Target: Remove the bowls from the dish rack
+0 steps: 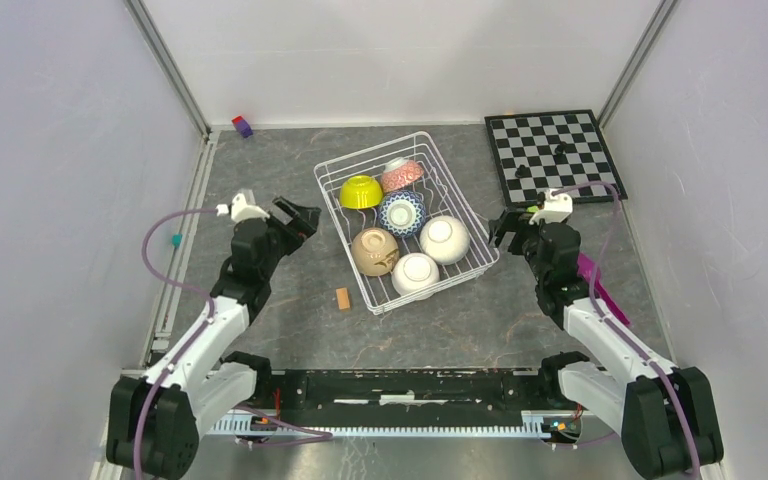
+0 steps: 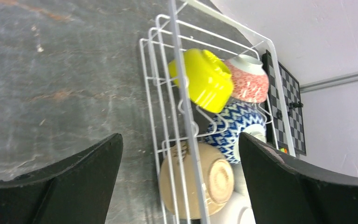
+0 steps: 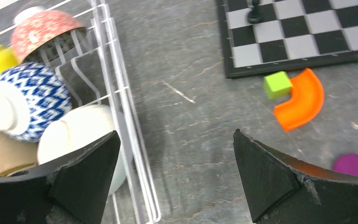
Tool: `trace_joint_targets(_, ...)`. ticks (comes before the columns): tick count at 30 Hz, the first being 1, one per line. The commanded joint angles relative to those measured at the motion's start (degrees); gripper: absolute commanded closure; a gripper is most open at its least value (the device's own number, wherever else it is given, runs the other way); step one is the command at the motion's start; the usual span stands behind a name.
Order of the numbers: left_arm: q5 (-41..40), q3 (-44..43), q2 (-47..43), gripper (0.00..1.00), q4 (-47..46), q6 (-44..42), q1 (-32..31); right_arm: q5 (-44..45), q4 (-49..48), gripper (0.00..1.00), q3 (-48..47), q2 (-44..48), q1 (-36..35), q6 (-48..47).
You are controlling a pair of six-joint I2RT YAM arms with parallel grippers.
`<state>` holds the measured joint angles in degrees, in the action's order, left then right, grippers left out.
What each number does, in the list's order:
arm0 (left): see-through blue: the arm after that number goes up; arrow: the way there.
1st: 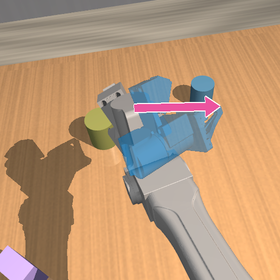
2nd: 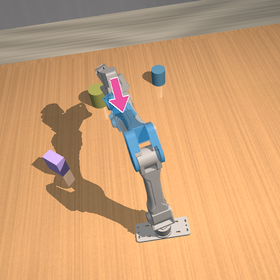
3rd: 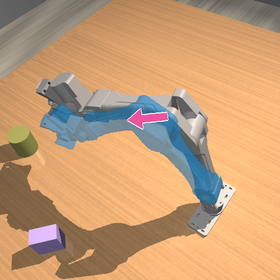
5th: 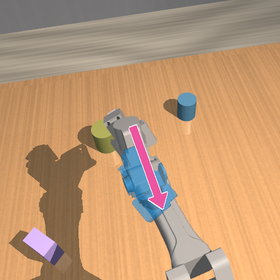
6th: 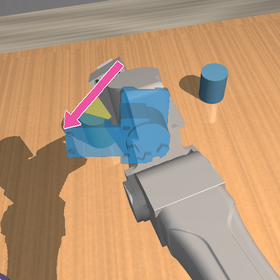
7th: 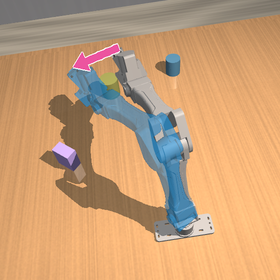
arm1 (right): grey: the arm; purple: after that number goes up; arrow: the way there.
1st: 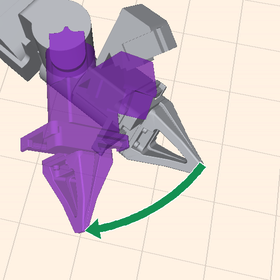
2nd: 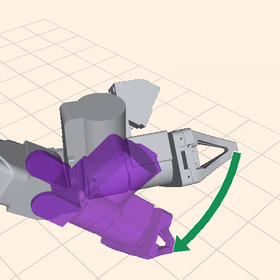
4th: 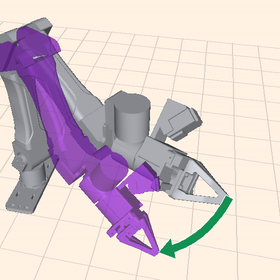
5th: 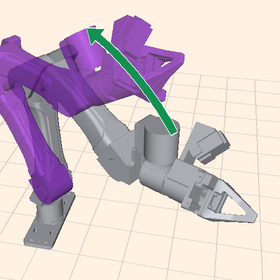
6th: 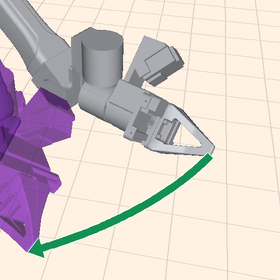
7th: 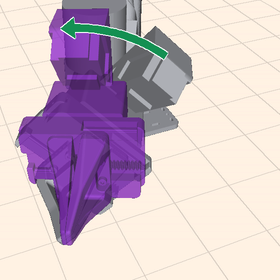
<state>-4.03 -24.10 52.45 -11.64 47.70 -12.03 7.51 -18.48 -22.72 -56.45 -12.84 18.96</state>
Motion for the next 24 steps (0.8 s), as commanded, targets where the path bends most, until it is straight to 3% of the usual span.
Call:
trace_joint_targets(1, -3.6, -8.9, 4.1, 0.0, 8.1, -5.3, -3.6, -11.9, -3.3, 0.02, -4.3, -1.6, -0.4, -1.8)
trace_joint_targets(6, -10.4, -14.3, 8.1, 0.0, 12.4, -7.9, -7.2, -20.5, -1.4, 0.03, -9.5, -6.4, -1.0, -1.6)
trace_joint_targets(13, -18.5, -17.1, 9.5, 0.0, 20.9, 0.6, -4.5, -20.9, 0.0, 0.03, -9.6, -6.1, -3.0, -1.1)
trace_joint_targets(19, -11.4, -16.5, 9.8, 0.0, 16.1, -4.4, -2.3, -18.5, 1.9, 0.03, -7.8, -2.4, -3.1, -1.0)
trace_joint_targets(24, -8.2, -20.7, 11.5, 0.0, 19.1, -7.2, -2.6, -20.3, 0.4, 0.03, -6.4, -1.8, -3.1, 0.0)
